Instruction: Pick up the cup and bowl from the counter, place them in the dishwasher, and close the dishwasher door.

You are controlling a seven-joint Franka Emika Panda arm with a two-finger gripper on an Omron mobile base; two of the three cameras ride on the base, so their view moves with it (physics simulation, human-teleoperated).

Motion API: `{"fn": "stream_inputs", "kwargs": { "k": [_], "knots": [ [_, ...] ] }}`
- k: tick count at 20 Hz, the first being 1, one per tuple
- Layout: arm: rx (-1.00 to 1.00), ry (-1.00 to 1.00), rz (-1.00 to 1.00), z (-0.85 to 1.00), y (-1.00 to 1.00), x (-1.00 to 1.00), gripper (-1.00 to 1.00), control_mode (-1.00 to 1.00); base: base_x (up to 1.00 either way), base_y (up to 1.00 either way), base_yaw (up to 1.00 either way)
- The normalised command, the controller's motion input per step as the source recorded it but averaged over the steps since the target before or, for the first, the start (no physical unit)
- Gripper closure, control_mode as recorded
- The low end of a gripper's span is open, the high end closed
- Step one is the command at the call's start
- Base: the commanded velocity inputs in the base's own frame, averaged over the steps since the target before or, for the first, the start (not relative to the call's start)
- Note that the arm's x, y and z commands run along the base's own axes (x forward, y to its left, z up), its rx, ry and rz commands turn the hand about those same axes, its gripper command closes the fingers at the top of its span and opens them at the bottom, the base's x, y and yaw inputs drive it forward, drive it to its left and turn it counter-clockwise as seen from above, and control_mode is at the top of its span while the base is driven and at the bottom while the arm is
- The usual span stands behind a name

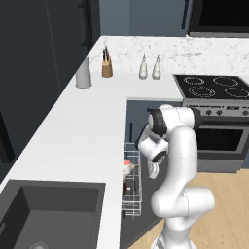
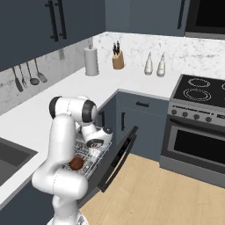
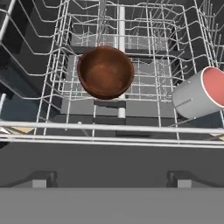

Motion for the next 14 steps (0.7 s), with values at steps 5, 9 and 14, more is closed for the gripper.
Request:
{"fn": "stream_inputs", "kwargs": {
  "k": [5,9,14],
  "knots": [
    [0.0,0.0,0.03,-0.43,0.0,0.5,-1.0,-1.0,0.0,0.0,0.0],
    [0.0,0.0,0.01,-0.42,0.07,0.47,-1.0,-1.0,0.0,0.0,0.0],
    [0.04,0.0,0.0,-0.32,0.24,0.48,-1.0,-1.0,0.0,0.0,0.0]
  ]
}}
